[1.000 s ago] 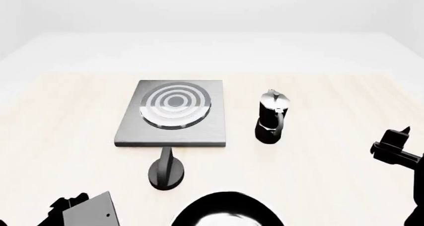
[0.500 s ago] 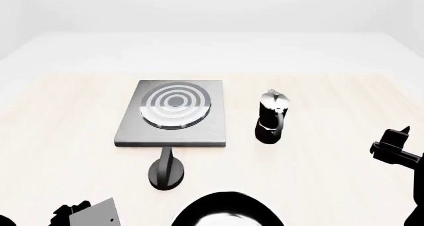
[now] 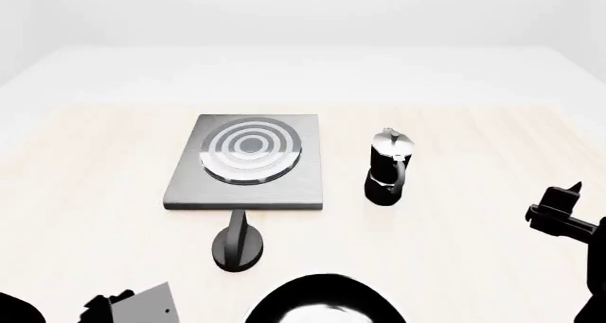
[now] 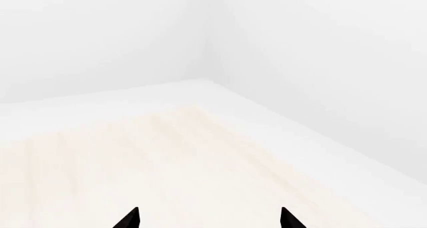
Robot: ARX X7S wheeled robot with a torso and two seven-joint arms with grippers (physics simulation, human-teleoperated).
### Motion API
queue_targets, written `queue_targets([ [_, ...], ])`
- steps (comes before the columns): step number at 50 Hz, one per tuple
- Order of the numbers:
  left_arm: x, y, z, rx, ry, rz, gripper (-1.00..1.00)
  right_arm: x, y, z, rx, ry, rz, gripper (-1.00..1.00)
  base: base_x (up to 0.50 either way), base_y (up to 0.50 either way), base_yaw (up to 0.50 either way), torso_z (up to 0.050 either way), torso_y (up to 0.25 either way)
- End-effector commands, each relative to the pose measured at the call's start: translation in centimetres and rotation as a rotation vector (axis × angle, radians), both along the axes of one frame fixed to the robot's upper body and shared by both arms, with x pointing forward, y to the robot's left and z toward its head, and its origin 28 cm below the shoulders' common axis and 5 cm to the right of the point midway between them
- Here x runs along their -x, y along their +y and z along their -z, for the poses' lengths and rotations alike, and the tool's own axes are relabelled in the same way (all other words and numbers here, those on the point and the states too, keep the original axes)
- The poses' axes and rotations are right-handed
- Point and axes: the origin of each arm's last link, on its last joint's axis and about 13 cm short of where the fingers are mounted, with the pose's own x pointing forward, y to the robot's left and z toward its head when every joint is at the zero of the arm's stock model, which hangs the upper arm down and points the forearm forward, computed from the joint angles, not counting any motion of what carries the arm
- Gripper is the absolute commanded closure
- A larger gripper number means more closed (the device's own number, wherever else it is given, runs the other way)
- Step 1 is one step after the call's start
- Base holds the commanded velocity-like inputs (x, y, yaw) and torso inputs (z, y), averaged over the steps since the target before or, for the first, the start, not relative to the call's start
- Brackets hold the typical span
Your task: Turn on the stove and put the frying pan on it.
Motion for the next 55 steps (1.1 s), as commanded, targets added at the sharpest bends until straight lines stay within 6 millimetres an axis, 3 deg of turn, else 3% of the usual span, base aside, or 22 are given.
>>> queue_targets([
  [1, -0.7, 0.2, 1.1, -0.005, 0.031, 0.004, -1.0, 0.0, 0.1, 0.1, -0.001, 0.0, -0.004, -1.0, 0.0, 0.0, 0.0, 0.0, 0.0],
  [22, -1.9, 0.5, 3.5, -0.026, 0.125, -0.019, -1.0, 0.1, 0.2, -0.2, 0.002, -0.009, -0.009, -1.0, 0.0, 0.0, 0.0, 0.0, 0.0],
  [44, -2.5, 0.7, 4.3, -0.049, 0.126, -0.037, -1.0, 0.1, 0.3, 0.1, 0.002, -0.005, -0.014, -1.0, 0.0, 0.0, 0.0, 0.0, 0.0],
  [45, -2.5, 0.8, 4.0, -0.051, 0.107, -0.04, 1.0, 0.1, 0.3, 0.1, 0.002, -0.005, -0.015, -1.0, 0.0, 0.0, 0.0, 0.0, 0.0],
  [55, -2.3, 0.9, 3.8, -0.061, 0.102, -0.04, 1.0, 0.0, 0.3, 0.0, 0.002, -0.007, -0.015, -1.0, 0.0, 0.0, 0.0, 0.0, 0.0],
])
